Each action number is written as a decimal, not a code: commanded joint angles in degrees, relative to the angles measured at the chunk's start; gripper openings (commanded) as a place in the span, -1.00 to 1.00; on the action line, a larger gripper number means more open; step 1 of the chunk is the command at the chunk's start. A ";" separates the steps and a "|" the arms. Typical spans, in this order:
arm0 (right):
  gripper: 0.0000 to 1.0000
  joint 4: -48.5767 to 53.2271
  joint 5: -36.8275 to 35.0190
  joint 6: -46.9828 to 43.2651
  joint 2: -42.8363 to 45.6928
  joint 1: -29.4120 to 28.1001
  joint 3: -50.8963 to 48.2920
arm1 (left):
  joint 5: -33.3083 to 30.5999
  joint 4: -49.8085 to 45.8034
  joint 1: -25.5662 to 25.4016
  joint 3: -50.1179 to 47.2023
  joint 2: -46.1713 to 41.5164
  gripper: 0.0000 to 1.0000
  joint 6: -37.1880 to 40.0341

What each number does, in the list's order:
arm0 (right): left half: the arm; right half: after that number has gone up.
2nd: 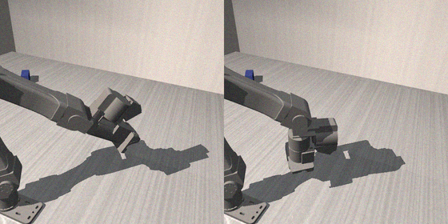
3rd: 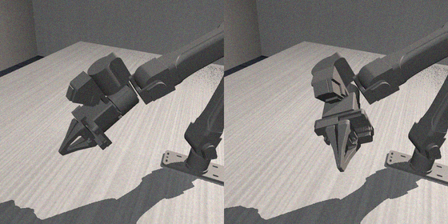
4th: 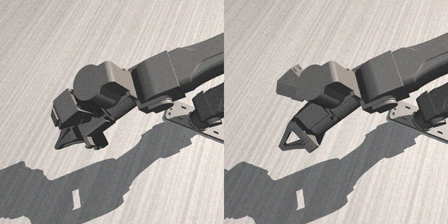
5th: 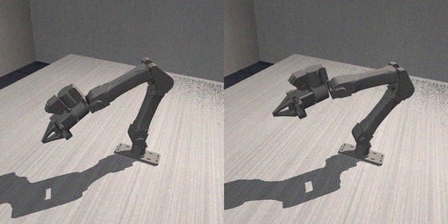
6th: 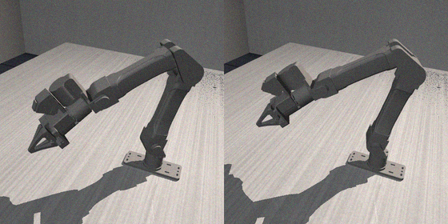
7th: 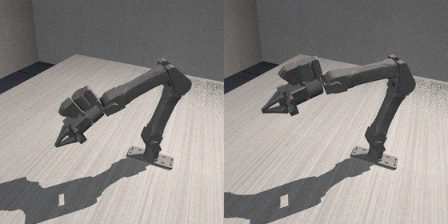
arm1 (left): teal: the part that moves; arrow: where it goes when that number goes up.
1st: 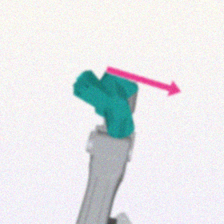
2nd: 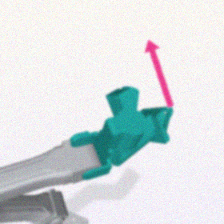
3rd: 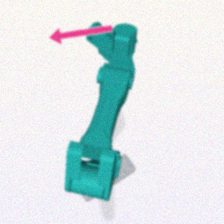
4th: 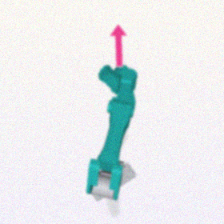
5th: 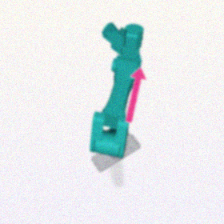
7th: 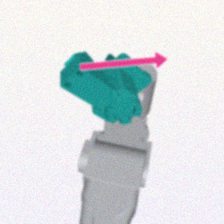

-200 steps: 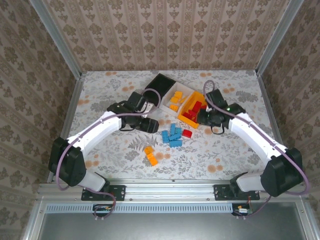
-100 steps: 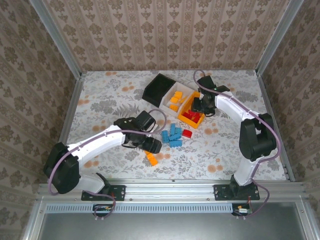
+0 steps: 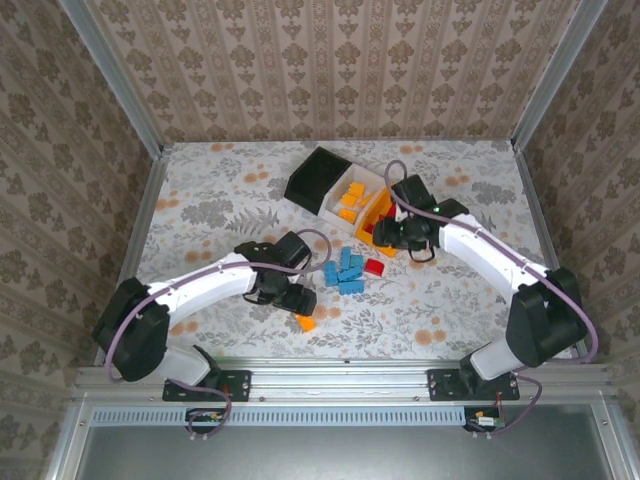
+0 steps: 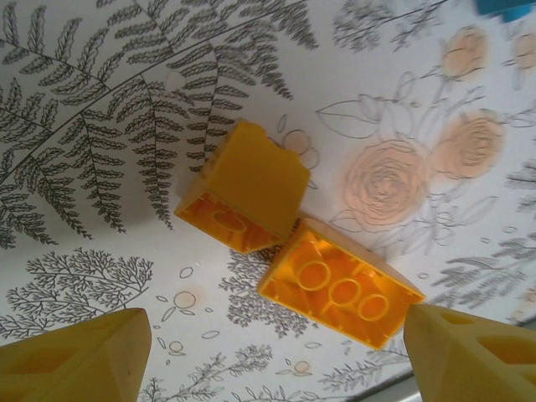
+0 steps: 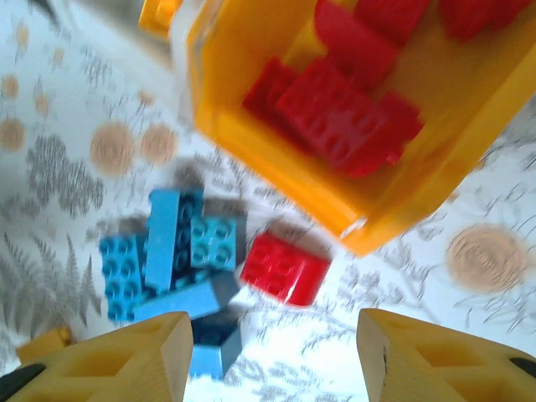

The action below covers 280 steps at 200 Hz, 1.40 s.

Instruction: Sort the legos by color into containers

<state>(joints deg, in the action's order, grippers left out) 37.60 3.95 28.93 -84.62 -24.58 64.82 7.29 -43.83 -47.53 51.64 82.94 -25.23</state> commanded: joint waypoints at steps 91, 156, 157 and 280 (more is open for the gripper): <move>0.09 -1.79 1.01 6.79 9.92 -3.81 -9.64 | 0.51 2.92 6.40 3.73 7.41 0.39 6.95; 0.08 -2.60 0.82 7.35 9.42 -3.90 -10.18 | 2.96 4.37 6.05 2.44 8.25 0.34 7.05; 0.09 -2.57 0.81 7.36 9.40 -3.90 -10.16 | 2.93 4.42 6.05 2.47 8.23 0.34 7.09; 0.08 -3.68 0.33 8.95 9.12 -5.71 -10.66 | 0.03 4.54 6.50 1.28 11.35 0.10 7.83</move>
<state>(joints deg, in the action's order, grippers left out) 34.83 4.73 36.47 -75.81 -29.19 54.83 9.10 -38.70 -41.60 53.71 93.06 -18.74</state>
